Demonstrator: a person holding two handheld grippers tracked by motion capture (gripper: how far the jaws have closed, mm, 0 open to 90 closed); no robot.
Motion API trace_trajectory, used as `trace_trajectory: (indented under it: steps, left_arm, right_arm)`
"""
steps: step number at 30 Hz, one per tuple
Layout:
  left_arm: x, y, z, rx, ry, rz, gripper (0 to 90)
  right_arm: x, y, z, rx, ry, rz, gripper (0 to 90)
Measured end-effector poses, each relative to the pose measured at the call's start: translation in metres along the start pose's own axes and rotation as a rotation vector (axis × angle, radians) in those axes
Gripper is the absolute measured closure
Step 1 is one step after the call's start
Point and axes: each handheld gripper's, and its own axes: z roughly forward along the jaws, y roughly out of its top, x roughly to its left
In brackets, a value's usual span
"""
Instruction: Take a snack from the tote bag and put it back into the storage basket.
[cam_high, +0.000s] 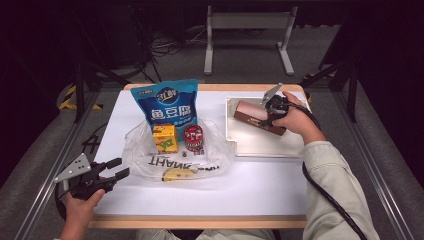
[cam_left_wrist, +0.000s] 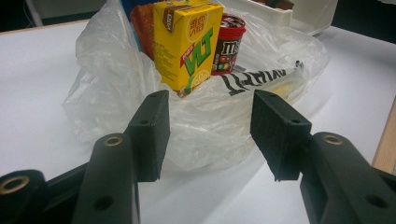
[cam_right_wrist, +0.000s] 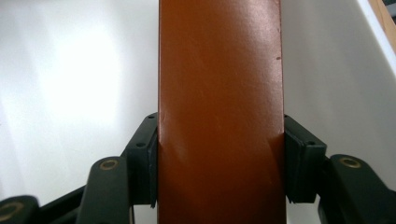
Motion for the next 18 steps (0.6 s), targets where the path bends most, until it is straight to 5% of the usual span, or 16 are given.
trace_trajectory:
  steps: [18]
  left_arm:
    - [0.001, 0.0016, 0.0032, 0.0, -0.009, 0.009, 47.8]
  right_arm:
    - [0.0011, -0.0031, 0.0047, -0.026, -0.02, 0.021, 35.1]
